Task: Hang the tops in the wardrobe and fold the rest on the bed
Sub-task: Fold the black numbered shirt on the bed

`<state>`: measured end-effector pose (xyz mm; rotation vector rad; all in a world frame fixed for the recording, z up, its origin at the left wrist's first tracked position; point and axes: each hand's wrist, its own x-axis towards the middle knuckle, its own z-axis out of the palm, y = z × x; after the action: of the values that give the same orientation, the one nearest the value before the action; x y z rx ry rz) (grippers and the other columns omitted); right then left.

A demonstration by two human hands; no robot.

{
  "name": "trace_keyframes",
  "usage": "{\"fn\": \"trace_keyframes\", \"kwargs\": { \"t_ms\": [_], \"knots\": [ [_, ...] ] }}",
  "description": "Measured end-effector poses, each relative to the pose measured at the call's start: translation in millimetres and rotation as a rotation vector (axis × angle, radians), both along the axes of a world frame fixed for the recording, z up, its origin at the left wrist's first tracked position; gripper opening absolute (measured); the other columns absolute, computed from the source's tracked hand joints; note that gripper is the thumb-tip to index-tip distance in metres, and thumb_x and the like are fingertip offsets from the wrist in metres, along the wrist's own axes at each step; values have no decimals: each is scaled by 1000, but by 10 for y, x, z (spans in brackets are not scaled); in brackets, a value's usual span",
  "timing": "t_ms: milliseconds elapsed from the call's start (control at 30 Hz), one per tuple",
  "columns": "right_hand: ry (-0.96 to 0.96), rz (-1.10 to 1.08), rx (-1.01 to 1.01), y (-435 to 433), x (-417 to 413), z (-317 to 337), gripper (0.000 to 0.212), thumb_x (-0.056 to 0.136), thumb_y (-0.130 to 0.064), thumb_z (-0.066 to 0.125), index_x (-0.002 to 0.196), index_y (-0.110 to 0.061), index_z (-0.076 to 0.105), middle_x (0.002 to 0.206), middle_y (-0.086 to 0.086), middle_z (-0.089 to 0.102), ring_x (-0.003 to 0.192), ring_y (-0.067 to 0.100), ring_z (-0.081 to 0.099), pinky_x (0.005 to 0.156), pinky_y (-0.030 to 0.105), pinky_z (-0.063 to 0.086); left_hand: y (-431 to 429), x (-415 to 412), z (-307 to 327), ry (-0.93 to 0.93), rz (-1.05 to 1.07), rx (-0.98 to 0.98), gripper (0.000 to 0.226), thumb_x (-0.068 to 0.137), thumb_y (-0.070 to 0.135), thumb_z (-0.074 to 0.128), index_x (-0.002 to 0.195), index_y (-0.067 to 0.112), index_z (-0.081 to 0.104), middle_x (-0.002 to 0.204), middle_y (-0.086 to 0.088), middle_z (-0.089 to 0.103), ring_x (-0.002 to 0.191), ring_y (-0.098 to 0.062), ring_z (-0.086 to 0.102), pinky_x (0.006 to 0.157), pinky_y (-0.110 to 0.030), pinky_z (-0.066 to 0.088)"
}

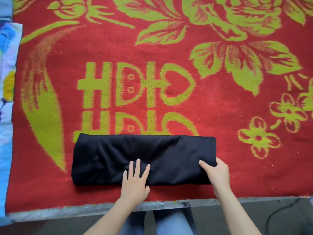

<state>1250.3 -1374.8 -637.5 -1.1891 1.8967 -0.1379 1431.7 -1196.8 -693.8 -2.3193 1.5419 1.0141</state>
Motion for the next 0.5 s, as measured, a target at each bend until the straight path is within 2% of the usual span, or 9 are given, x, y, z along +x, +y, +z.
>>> {"fn": "trace_keyframes", "kwargs": {
  "t_ms": [67,100,167,200,267,333,400,467,500],
  "knots": [
    [115,158,-76,90,249,213,20,76,-25,72,87,-12,62,90,7,67,92,32,60,92,44,42,16,114,70,81,37,-109,79,50,46,67,125,24,56,132,-10,55,113,-29,60,76,-44,54],
    [145,220,-139,162,431,330,26,77,-27,72,95,-11,63,95,9,66,96,33,58,95,40,37,46,179,105,140,105,-182,73,64,43,57,134,24,47,141,-1,43,125,-18,48,91,-41,48],
    [158,350,-405,365,890,560,25,76,-25,71,95,-9,67,88,6,66,88,29,61,87,32,30,95,339,188,310,441,-307,56,88,33,47,142,25,36,146,12,25,133,-1,24,109,-28,25],
    [137,427,-557,492,1133,634,21,73,-26,69,87,-11,68,79,1,67,78,24,63,80,30,29,124,425,234,395,630,-345,47,94,26,49,140,23,39,146,11,29,132,0,25,110,-24,21],
    [3,571,-711,757,1615,727,19,70,-33,58,76,-18,68,67,-8,64,68,11,58,76,27,29,216,635,354,482,1029,-450,37,97,12,48,133,20,45,139,2,44,130,-11,38,109,-28,27],
    [-135,691,-692,1027,2047,687,23,71,-36,50,76,-23,67,67,-11,62,71,8,56,78,27,31,316,877,486,575,1401,-564,33,101,16,36,133,19,44,136,-6,48,122,-21,48,98,-35,36],
    [-197,910,-575,1299,2346,600,29,77,-39,47,89,-24,69,76,-10,66,83,12,61,84,28,30,498,1128,519,606,1708,-678,40,103,27,25,140,15,37,141,-11,44,115,-21,49,92,-36,37],
    [-160,1164,-345,1494,2432,393,42,88,-43,42,119,-22,61,108,-3,67,114,20,53,100,35,29,665,1291,510,501,1879,-756,45,103,30,23,144,14,31,145,-13,39,120,-25,46,96,-37,35],
    [-80,1245,-318,1547,2393,260,46,89,-46,39,125,-24,57,118,-1,64,121,20,51,101,38,35,768,1331,492,382,1875,-766,46,102,29,25,144,12,30,146,-14,38,125,-27,44,100,-37,33]
  ]
}}
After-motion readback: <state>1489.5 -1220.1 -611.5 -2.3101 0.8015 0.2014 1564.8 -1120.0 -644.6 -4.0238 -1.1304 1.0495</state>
